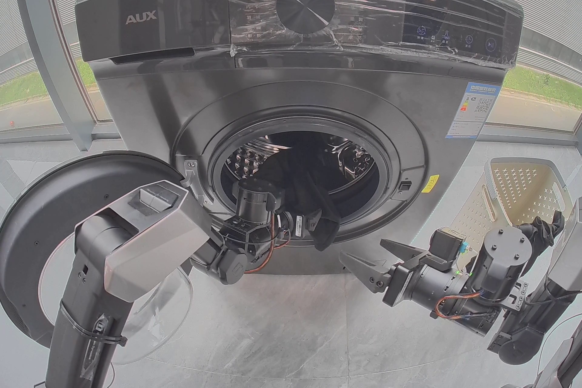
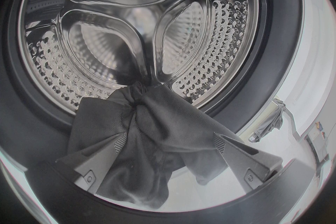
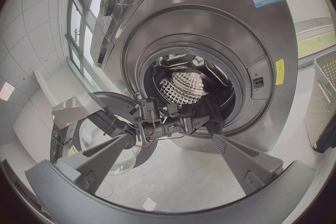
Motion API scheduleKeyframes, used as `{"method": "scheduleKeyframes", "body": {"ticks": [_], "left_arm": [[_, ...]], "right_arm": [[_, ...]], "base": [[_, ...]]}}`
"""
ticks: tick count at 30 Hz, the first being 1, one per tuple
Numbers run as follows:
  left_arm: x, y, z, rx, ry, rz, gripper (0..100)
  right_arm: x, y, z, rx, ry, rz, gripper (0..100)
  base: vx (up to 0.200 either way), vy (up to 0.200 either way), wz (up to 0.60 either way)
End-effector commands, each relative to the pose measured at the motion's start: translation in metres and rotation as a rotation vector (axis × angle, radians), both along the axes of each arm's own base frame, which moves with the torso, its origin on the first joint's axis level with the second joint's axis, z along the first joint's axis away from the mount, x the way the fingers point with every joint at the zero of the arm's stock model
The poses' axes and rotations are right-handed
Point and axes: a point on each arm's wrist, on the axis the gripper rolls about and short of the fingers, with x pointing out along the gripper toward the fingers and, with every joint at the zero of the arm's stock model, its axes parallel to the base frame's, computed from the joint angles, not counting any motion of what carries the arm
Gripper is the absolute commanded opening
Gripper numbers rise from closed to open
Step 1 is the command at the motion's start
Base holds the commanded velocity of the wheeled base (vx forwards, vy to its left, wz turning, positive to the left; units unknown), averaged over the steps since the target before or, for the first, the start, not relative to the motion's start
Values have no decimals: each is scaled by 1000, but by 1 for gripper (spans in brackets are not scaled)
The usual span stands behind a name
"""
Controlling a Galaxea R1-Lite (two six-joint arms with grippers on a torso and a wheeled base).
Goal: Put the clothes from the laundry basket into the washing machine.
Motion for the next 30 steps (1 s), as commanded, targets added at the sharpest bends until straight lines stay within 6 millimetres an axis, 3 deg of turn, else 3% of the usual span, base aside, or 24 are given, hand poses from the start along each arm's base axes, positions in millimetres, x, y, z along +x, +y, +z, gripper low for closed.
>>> {"method": "scheduleKeyframes", "body": {"ticks": [1, 2, 3, 10, 14, 16, 21, 30], "left_arm": [[20, -3, -29, 11, -1, 6, 100], [22, -4, -32, 12, -4, 10, 100], [23, -4, -34, 12, -4, 10, 0], [26, -4, -33, 5, -15, 10, 0], [34, -3, -20, -34, -59, 20, 0], [48, -2, 3, -94, -147, 43, 0], [63, -8, 38, -235, -274, 91, 0], [67, -11, 44, -261, -306, 97, 0]], "right_arm": [[0, 0, 0, 1, 1, 0, 100], [-1, 0, 0, 1, 1, 2, 100], [-1, 0, 0, 1, 1, 2, 100], [-1, 0, 0, 1, 1, 2, 100], [-1, 0, 0, 1, 1, 3, 100], [-1, 0, 0, 0, 2, 3, 100], [-1, -1, 0, -2, 3, 2, 100], [-1, -1, 0, -2, 3, 2, 100]], "base": [[0, 0, 0], [0, 0, 0], [0, 0, 0], [0, 0, 0], [0, 0, 0], [0, 0, 0], [0, 0, 0], [0, 0, 0]]}}
